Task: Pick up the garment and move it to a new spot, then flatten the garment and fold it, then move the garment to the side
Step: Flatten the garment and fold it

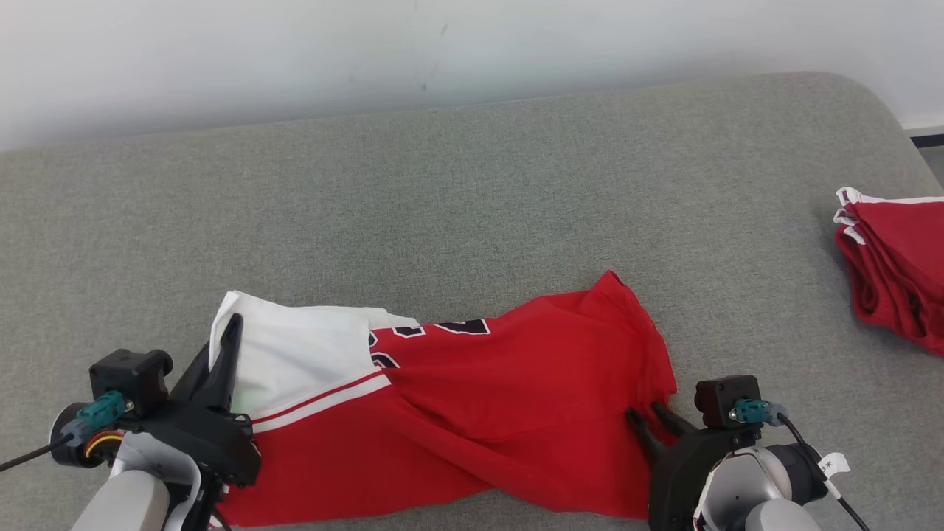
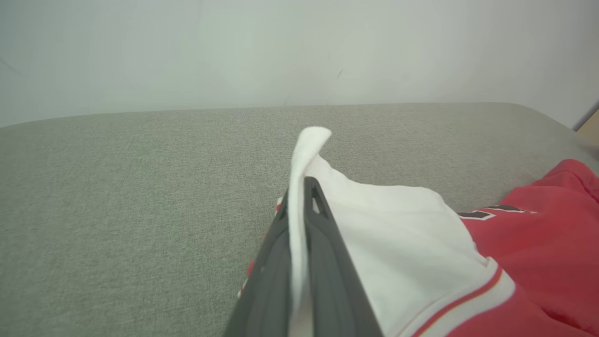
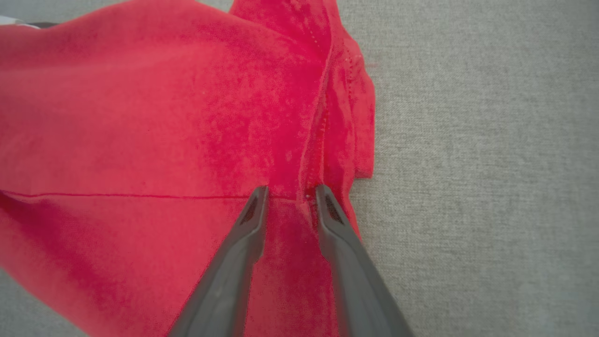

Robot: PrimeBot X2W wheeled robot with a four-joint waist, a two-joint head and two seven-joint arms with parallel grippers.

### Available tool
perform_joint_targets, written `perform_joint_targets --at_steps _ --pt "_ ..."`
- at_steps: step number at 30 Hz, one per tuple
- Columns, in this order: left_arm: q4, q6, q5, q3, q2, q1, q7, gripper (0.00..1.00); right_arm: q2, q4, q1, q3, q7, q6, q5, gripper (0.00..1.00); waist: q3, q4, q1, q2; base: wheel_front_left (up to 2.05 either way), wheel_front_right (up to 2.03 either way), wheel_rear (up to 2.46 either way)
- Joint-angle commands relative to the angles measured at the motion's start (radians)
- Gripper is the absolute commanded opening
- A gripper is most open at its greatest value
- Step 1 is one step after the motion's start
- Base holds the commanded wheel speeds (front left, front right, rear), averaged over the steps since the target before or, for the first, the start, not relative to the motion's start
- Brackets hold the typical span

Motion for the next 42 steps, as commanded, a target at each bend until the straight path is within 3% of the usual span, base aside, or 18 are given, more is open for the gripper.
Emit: perform_joint_targets --at_steps 1,6,8,23,36,42 --pt "-0.003 0.003 -0.003 0.000 0.006 0.011 -0.001 0.00 -0.003 0.001 -0.005 0.005 -0.006 -0.002 0.010 0.39 0.001 0.000 0.0000 -0.0001 0.00 0.00 0.00" --pt "-0.007 0.008 -0.006 0.000 0.010 0.011 -0.004 0.00 -0.007 0.005 -0.003 0.011 -0.011 -0.002 0.011 0.23 0.001 0.000 0.0000 -0.0001 0.00 0.00 0.00" --pt "-0.008 0.007 -0.007 0.002 0.013 0.012 -0.005 0.00 -0.005 0.006 -0.001 0.006 -0.011 -0.002 0.012 0.00 0.000 -0.001 0.0000 -0.0001 0.00 0.00 0.00" --pt "-0.067 -0.008 -0.079 0.061 0.012 0.004 -0.066 0.00 -0.003 -0.054 -0.027 -0.055 -0.081 -0.002 0.030 0.00 -0.037 -0.005 0.0000 -0.0001 0.00 0.00 0.00" --pt "-0.295 -0.025 -0.166 0.117 0.040 -0.078 -0.053 0.00 0.020 -0.234 -0.074 -0.098 -0.142 -0.003 0.278 0.00 -0.078 -0.004 0.0000 -0.0001 0.00 0.00 0.00" --pt "-0.350 -0.032 -0.225 0.133 0.029 -0.161 -0.029 0.00 0.020 -0.290 -0.152 -0.124 -0.163 -0.003 0.323 0.00 -0.081 -0.010 0.0000 -0.0001 0.00 0.00 0.00"
